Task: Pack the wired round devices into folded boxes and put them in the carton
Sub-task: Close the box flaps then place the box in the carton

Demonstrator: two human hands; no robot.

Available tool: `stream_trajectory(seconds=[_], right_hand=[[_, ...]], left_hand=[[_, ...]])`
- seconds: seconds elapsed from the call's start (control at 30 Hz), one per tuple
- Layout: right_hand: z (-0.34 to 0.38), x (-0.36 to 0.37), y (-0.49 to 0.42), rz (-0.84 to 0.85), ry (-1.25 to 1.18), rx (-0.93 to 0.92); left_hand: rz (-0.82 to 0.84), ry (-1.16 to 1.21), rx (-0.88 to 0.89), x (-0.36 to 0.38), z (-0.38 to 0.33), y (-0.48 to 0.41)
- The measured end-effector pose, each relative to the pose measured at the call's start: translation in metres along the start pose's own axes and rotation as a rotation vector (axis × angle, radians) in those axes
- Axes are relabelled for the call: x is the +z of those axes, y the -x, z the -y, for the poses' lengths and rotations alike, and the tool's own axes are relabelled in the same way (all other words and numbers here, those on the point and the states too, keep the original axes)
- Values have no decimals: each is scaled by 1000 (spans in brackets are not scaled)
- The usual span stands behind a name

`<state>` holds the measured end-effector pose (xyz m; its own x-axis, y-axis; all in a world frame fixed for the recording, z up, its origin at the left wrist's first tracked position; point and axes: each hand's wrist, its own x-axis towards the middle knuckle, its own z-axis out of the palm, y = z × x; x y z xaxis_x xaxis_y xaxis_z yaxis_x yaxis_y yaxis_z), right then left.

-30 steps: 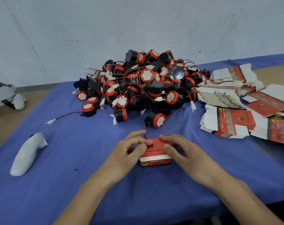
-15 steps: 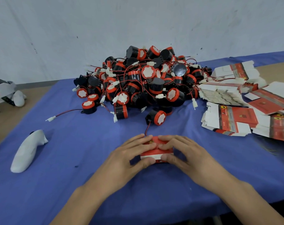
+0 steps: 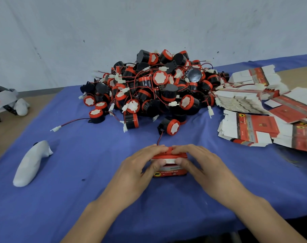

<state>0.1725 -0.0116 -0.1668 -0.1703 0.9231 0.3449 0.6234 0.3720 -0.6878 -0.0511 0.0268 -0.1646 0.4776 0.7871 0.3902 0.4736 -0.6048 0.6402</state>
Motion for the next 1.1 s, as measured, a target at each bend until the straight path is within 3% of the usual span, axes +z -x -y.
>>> stream_trajectory(seconds=[0.77, 1.1], right_hand=[[-2, 3, 0, -57, -17, 11], [-6, -2, 3, -22, -17, -16]], left_hand=[[36, 249, -79, 0, 2, 3], [43, 135, 35, -3, 9, 4]])
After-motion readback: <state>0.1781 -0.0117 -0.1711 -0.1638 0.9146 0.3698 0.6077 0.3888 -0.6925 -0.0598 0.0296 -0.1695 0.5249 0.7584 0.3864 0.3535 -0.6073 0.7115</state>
